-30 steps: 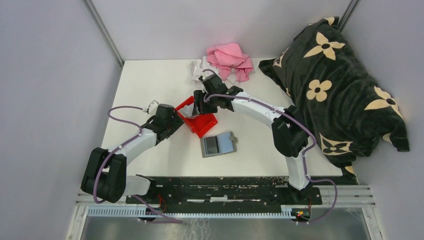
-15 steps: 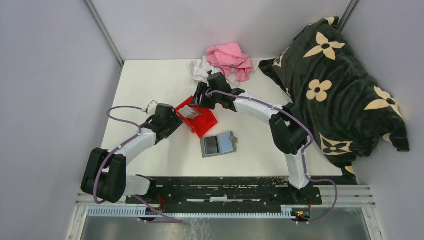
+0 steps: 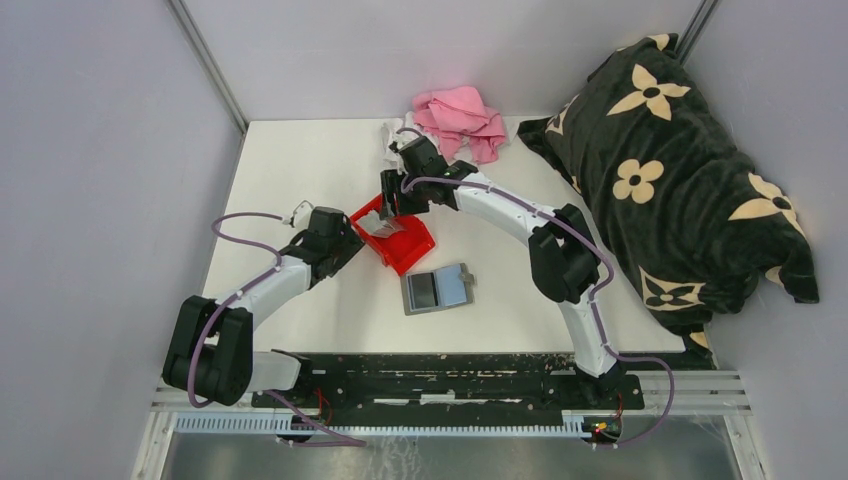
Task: Put the credit cards into the card holder
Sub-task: Pick up the credit card from the storage box.
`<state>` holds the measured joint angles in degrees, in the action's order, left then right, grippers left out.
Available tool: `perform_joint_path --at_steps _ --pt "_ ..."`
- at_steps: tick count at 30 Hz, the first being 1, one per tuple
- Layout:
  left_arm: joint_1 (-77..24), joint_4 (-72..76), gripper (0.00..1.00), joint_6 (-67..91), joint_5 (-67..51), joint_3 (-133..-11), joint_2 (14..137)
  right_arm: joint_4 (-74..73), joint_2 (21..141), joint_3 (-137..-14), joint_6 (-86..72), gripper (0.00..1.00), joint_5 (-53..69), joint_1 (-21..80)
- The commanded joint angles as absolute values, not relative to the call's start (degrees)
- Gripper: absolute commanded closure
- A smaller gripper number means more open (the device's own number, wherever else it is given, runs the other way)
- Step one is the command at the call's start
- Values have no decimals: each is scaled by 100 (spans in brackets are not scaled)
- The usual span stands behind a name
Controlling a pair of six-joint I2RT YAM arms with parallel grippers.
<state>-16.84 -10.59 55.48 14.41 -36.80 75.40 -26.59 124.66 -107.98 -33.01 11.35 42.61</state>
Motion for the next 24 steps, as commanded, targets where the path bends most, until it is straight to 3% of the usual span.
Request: perform_joint_path --at_steps 1,24 --pt "-1624 -924 27 5277 1390 -3894 7567 -3261 12307 -10970 -2211 39 1022 4370" --pt "-1617 -877 27 5310 1297 -3900 7689 -3588 12848 -11601 -824 45 4 4818"
